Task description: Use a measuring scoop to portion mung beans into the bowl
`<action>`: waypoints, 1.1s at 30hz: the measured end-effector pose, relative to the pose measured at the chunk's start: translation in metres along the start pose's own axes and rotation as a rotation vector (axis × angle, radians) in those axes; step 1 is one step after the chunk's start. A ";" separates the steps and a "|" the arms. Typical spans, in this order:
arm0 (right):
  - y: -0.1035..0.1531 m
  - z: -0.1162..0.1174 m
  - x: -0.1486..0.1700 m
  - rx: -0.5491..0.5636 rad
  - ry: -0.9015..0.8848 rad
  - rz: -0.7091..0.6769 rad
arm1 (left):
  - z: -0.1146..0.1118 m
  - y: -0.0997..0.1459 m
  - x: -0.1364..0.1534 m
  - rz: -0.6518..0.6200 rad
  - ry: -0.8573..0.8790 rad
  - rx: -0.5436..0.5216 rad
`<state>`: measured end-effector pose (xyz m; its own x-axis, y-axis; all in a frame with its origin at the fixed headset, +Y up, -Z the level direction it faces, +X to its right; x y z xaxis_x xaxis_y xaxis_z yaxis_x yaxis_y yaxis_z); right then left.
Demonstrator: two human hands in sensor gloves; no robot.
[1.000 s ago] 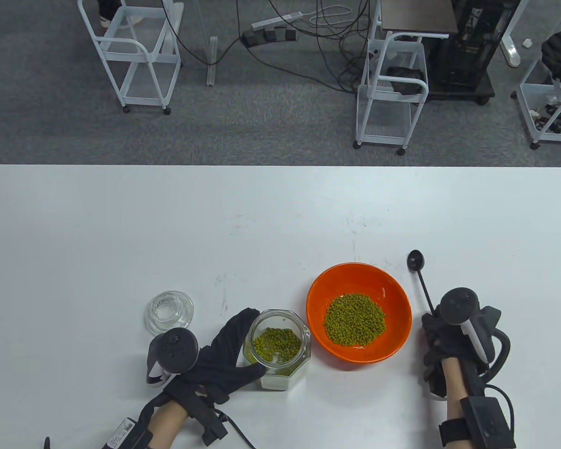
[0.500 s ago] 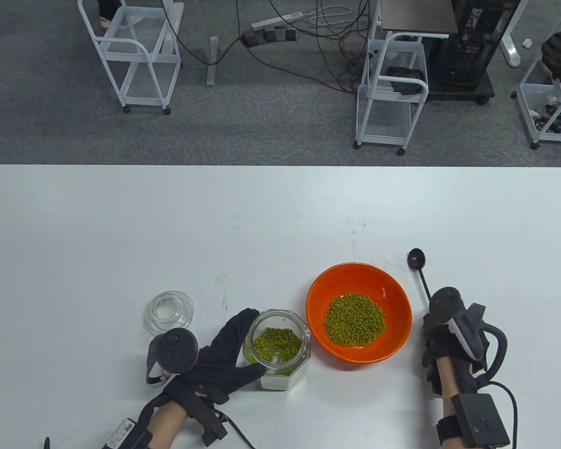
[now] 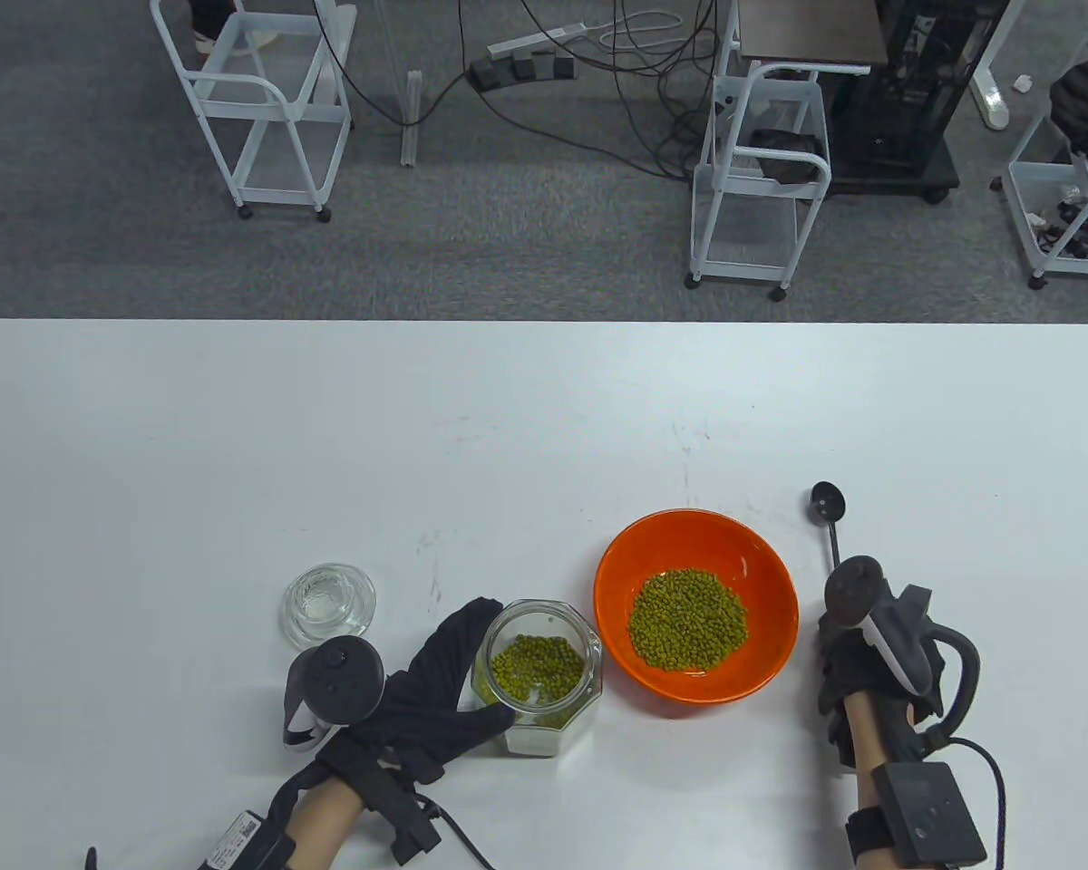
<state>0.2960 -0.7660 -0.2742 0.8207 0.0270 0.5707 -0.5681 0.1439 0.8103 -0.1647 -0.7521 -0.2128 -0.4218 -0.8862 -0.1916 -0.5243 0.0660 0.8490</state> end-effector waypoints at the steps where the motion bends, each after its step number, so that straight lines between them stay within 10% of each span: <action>1: 0.000 0.000 0.000 0.002 0.001 0.000 | 0.000 0.000 0.000 0.000 0.000 0.000; 16: 0.022 -0.045 0.002 0.165 -0.120 -0.028 | 0.000 0.001 0.000 -0.001 -0.003 -0.002; 33: 0.154 -0.107 -0.062 0.300 -0.310 -0.767 | 0.000 0.001 0.000 -0.001 -0.003 -0.002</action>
<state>0.1638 -0.6394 -0.1988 0.9542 -0.2462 -0.1702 0.1058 -0.2546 0.9613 -0.1650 -0.7522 -0.2123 -0.4236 -0.8849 -0.1937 -0.5231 0.0643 0.8498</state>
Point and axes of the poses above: the tracker on the back of each hand, its own x axis roughly to the little-finger side, its own y axis roughly from the fingertips to the wrist, z = x × y, the point moved 2 cm from there along -y, roughly from the wrist to the fingertips, and after that the axes turned 10 degrees about z, right-handed, at the moved point
